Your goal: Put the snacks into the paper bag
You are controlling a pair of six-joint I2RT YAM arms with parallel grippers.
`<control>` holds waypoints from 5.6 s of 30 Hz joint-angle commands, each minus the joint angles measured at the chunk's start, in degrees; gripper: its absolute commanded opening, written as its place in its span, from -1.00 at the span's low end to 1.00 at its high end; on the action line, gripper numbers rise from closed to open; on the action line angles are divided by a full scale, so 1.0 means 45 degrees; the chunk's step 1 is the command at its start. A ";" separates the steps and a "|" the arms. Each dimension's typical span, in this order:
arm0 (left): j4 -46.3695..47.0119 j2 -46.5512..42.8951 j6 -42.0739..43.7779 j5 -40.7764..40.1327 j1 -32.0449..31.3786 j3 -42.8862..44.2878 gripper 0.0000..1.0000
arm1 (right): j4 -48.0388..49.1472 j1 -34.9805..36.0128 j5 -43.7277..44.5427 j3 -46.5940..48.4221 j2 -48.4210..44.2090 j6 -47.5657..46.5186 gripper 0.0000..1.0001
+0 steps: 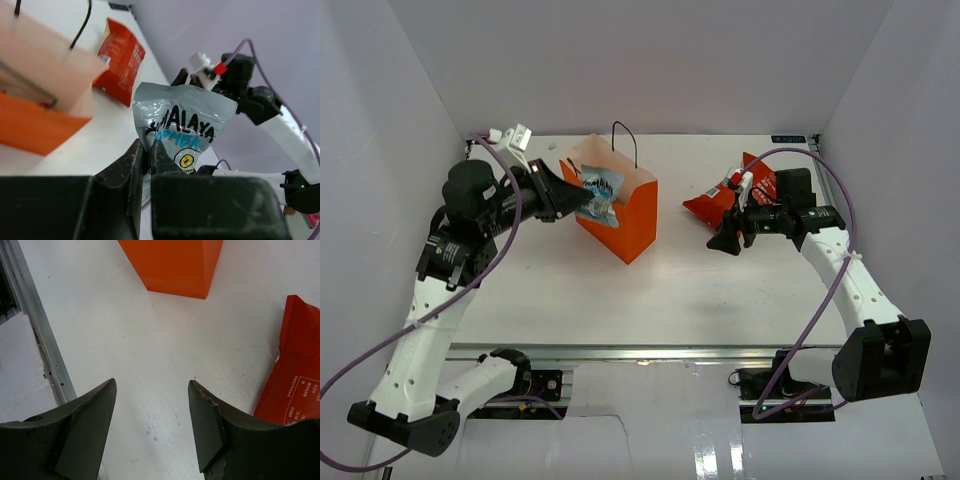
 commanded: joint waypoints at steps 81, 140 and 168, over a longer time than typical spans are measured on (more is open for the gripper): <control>0.0462 -0.5215 -0.2507 -0.6191 -0.0020 -0.5783 0.76 | -0.3246 0.1870 0.6959 1.0628 1.1015 -0.6002 0.51; 0.4661 -0.2793 -0.2760 -0.1386 -0.0020 -0.5393 0.76 | -0.1782 -0.0317 -0.2961 0.6916 0.3516 -0.1080 -0.85; 0.4700 -0.2032 -0.2800 -0.1191 -0.0039 -0.3459 0.78 | 1.5755 -0.0318 -0.4156 1.0386 0.4000 1.6922 -0.85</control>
